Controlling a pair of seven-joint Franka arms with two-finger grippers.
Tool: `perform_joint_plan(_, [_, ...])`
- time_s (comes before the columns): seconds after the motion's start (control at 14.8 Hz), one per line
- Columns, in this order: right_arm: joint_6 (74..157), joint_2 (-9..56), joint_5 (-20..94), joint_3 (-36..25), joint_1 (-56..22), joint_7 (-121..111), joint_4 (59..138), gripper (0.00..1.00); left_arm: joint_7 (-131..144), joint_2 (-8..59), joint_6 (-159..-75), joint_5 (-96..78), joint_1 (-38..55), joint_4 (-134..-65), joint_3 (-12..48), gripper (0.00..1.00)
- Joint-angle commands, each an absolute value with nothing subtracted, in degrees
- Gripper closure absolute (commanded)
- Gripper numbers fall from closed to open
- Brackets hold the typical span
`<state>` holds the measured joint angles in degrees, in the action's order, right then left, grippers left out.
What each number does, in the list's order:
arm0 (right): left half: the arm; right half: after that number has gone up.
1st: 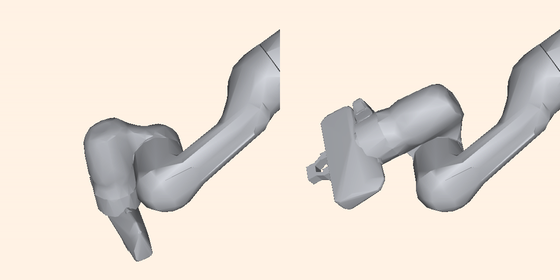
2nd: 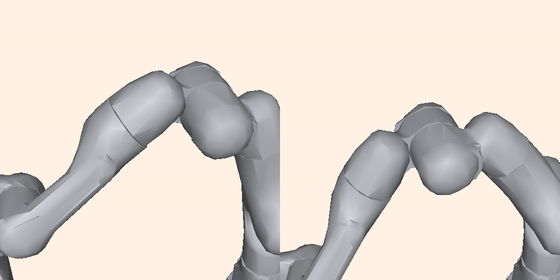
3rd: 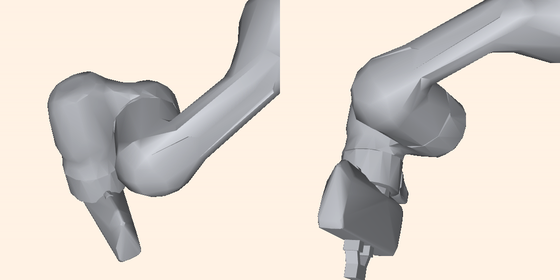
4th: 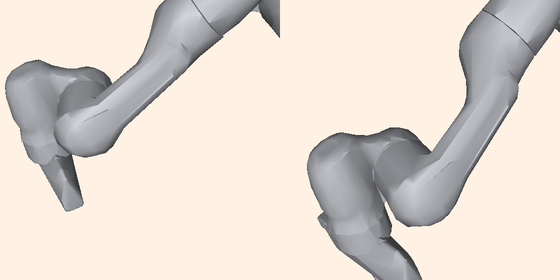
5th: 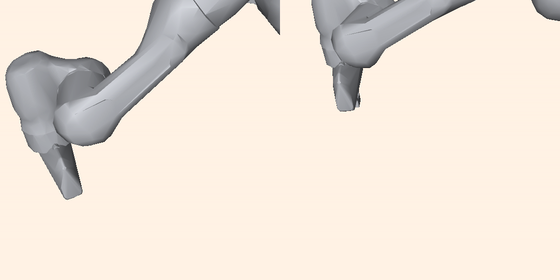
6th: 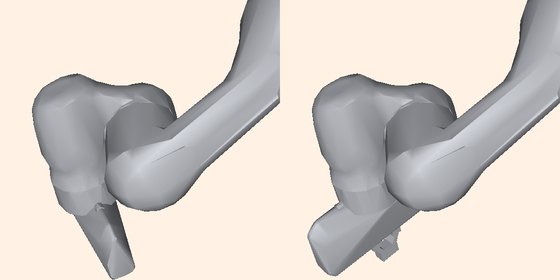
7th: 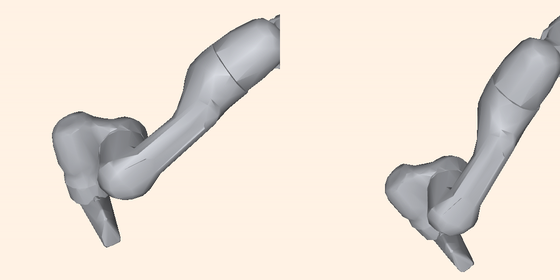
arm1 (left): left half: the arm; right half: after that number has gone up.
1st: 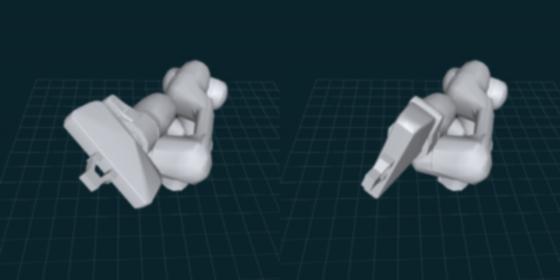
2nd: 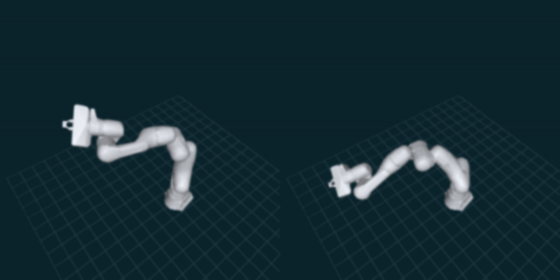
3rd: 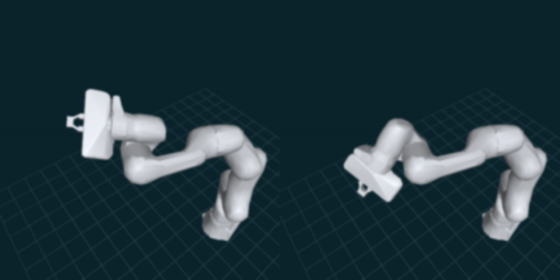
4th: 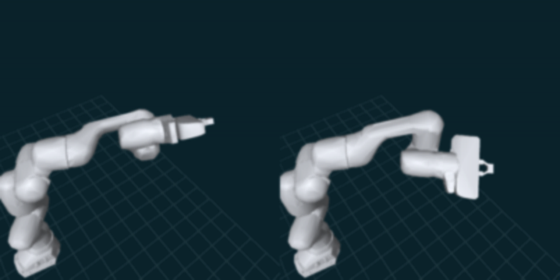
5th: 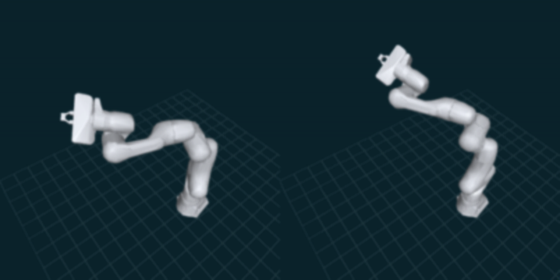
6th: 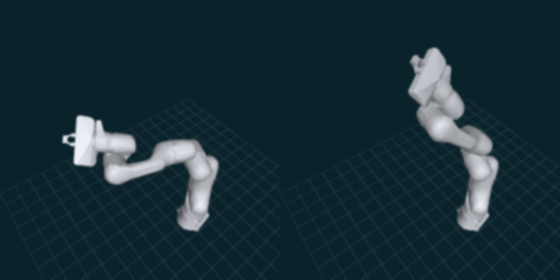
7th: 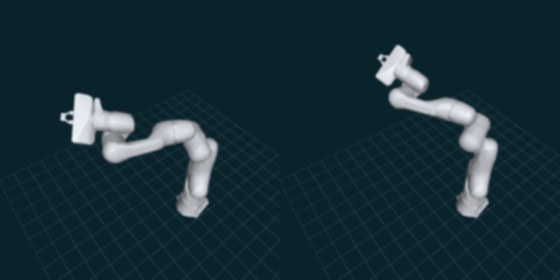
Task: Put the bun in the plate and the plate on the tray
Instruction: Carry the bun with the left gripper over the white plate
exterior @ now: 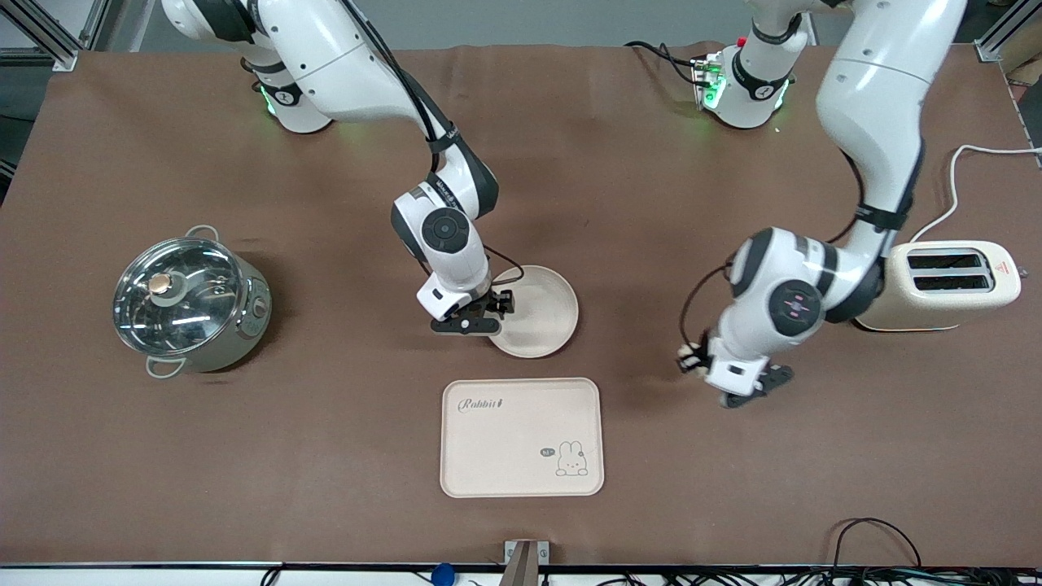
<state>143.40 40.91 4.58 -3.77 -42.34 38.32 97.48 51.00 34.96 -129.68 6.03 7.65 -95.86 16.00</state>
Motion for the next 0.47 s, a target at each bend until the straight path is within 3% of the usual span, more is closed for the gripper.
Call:
perform_joint_plan(0.0, [143.26,40.08,3.87,-3.87,-42.45,39.37,98.53,0.42,60.35,35.15,-128.76,7.12,11.58,-94.75,17.58,0.64])
perform_joint_plan(0.41, [143.35,40.08,3.87,-3.78,-42.45,39.37,98.44,0.46,76.97,40.25,-129.55,6.59,21.52,-89.66,17.67,0.63])
